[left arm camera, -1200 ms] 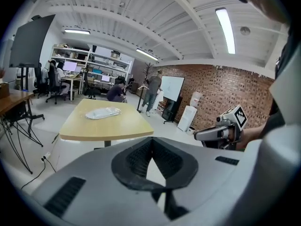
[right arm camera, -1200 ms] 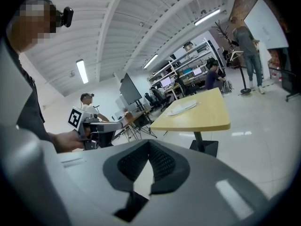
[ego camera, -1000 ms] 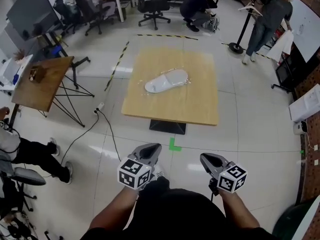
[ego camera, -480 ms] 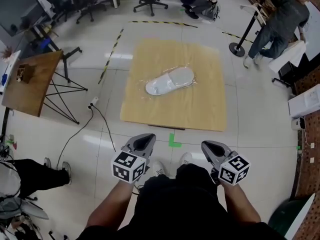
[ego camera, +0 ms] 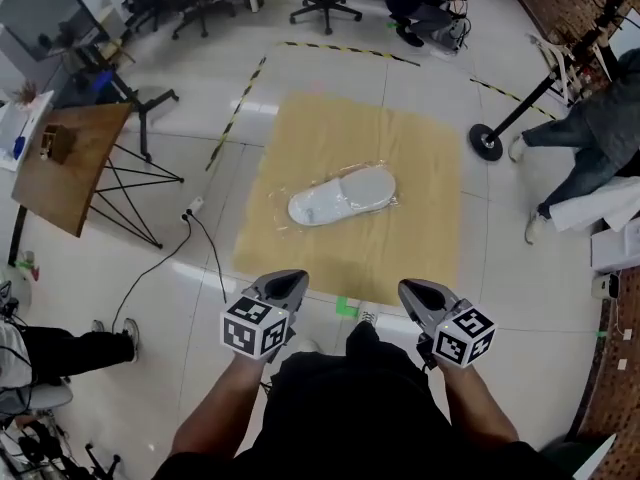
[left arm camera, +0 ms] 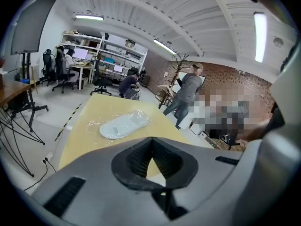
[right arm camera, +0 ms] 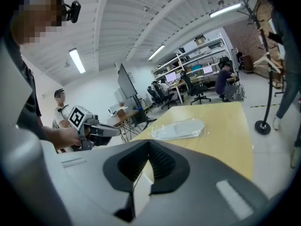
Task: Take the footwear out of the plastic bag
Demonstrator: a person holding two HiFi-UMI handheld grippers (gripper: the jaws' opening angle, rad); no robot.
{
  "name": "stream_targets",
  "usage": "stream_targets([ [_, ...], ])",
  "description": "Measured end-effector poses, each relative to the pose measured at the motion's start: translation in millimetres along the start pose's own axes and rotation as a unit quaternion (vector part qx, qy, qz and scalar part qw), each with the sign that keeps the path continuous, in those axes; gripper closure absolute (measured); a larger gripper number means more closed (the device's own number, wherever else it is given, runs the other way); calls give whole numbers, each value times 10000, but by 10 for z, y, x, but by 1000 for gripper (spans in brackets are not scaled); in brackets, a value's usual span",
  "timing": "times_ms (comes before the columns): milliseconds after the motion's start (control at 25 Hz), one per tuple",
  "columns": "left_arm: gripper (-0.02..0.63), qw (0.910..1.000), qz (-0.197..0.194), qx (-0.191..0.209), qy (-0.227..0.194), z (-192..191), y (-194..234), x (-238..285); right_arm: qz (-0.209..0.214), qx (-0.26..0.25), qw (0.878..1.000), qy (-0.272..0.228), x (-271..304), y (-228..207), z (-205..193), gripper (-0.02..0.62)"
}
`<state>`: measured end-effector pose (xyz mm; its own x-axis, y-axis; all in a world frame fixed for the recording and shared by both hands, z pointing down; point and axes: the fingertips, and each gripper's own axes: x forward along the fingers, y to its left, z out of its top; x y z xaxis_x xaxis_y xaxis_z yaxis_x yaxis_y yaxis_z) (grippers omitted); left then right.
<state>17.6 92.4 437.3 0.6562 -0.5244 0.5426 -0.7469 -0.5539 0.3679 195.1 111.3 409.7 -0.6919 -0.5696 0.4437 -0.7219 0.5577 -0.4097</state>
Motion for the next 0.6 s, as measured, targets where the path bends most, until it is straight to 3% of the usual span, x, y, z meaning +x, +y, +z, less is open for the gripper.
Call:
stream_targets([
  [400,600,9948,964,-72,-311,598,348,521,825,-56,9962,269,416,-685,306,594],
  [600,600,9917,1266,-137,-177,573,557,428,954,-6,9944,465,545,-789,266,594],
])
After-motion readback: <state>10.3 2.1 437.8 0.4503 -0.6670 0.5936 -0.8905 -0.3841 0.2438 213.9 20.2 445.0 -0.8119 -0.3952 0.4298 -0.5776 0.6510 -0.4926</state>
